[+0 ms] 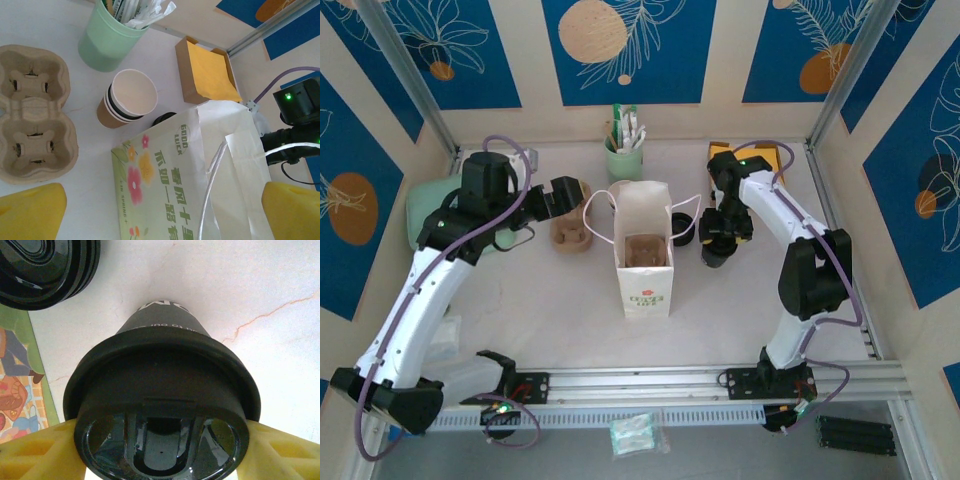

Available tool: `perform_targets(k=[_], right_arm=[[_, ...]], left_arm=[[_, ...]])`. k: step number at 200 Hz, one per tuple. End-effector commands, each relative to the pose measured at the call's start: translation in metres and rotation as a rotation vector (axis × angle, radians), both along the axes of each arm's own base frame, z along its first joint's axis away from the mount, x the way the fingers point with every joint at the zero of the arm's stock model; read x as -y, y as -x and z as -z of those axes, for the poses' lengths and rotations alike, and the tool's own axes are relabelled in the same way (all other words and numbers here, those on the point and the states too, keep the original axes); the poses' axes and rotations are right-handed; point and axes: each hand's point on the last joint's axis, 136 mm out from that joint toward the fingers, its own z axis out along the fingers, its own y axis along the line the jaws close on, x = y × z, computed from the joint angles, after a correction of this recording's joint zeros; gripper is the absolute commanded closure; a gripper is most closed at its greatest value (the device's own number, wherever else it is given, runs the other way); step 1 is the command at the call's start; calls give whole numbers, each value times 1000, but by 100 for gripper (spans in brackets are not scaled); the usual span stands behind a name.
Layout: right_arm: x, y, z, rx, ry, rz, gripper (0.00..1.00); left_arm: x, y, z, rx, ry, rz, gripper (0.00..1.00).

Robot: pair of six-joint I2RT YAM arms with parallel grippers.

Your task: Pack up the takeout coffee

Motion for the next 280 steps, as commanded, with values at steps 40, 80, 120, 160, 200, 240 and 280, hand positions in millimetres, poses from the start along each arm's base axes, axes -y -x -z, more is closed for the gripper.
perform_targets(k=[40,80,120,160,200,240,280], right_arm=[[-4,22,-4,-23,-15,10,33],[-3,31,-7,-5,-21,18,33],[-4,37,-16,27,-34,26,33],[-6,44,-32,80,-53,33,34],[-4,49,-64,167,-80,44,34],[-1,52,-110,271,-109,45,34],[-2,48,-160,384,-149,48,34]], left_arm=[[-4,7,-6,8,15,3,0],[-3,7,-7,9,18,7,1],[-1,8,-10,8,30,16,0],[1,12,-13,6,37,38,1],[9,13,-15,-7,64,77,1],[16,9,-7,-32,77,90,1],[23,6,0,-50,70,101,3]])
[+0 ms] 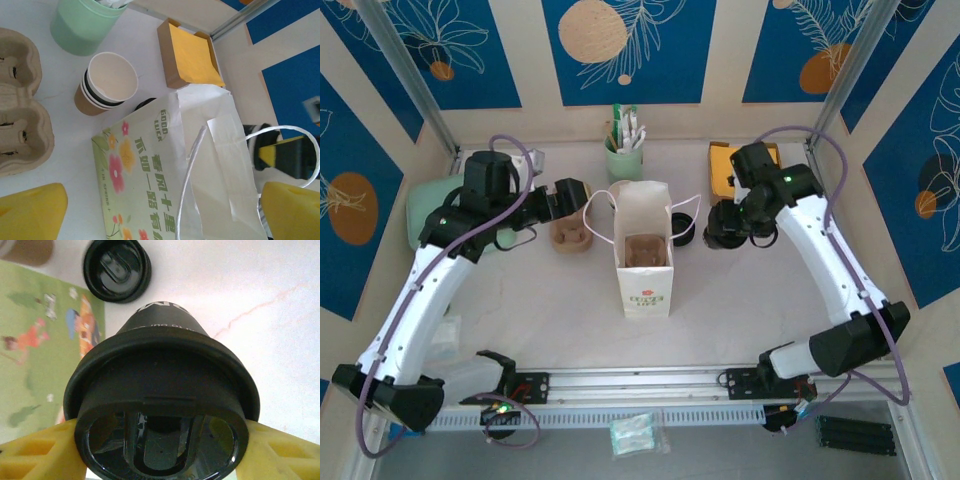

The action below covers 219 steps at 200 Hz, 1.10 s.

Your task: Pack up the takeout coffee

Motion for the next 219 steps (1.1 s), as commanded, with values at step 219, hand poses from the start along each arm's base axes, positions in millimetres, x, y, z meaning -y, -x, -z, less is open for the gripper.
perform_targets(k=[219], right_arm=[[-124,26,-153,306,-114,-287,36]], left_arm=[[30,-7,28,-55,-28,81,26]])
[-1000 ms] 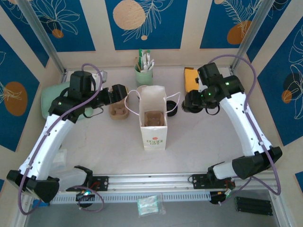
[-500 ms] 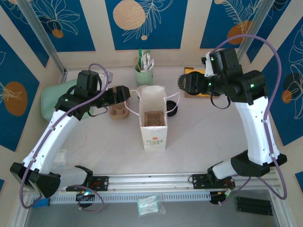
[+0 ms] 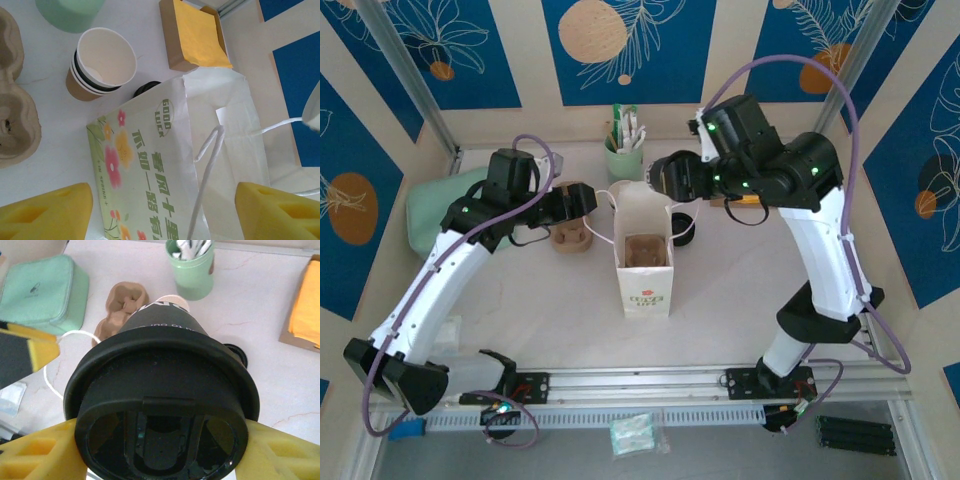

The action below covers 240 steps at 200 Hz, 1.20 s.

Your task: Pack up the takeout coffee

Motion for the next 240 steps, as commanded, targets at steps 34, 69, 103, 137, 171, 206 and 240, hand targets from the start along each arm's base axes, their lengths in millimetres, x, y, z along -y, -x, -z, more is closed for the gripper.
perform_targets(k=[34,69,103,137,171,206,240], right_arm=[[-26,12,33,-93,109,-38,36],[-38,18,55,-148,183,-69,36],[-45,23,73,-184,268,-91,36],[-43,28,83,-206,306,-82,36],[-38,34,77,-187,297,-71,36],[-32,38,70,-175,281,-61,36],[-26,40,78,-193,314,-49,36]], left_arm=[[8,-4,3,18,6,31,30],[13,-5,0,23,26,43,35],[17,-4,-2,28,49,60,40],[20,-3,-3,29,62,73,49],[22,-3,1,21,70,74,52],[24,-3,4,14,76,80,49],[29,-6,3,13,78,90,46]])
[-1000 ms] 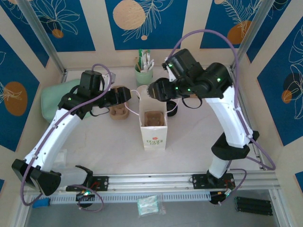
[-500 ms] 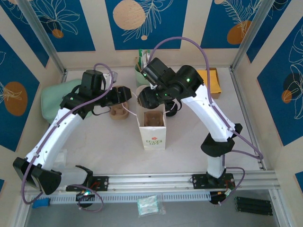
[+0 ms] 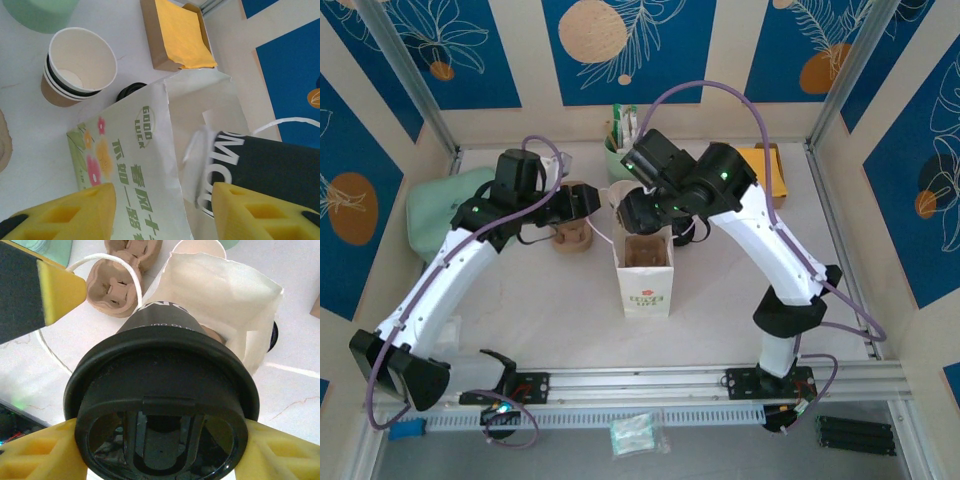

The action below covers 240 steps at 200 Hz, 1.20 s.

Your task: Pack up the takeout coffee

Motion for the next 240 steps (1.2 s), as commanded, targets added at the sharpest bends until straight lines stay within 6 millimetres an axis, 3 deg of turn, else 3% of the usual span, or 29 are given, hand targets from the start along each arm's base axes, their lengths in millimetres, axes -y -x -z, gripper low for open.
perform_targets(k=[1,36,91,154,198,240], right_arm=[[35,21,15,-77,135,28,36],[40,24,25,-99,170,41,36],[29,31,36,-147,160,13,36],[10,31,54,-191,201,-1,36],[0,29,60,-199,216,-6,36],[-4,35,68,-215,239,-10,36]], left_arm=[[11,1,-1,-1,22,40,46],[18,-3,-1,-3,21,59,51],[18,6,-5,3,35,49,91],[10,34,-4,-8,91,-50,94],[17,55,4,-18,117,-97,95],[18,62,7,-8,119,-117,95]])
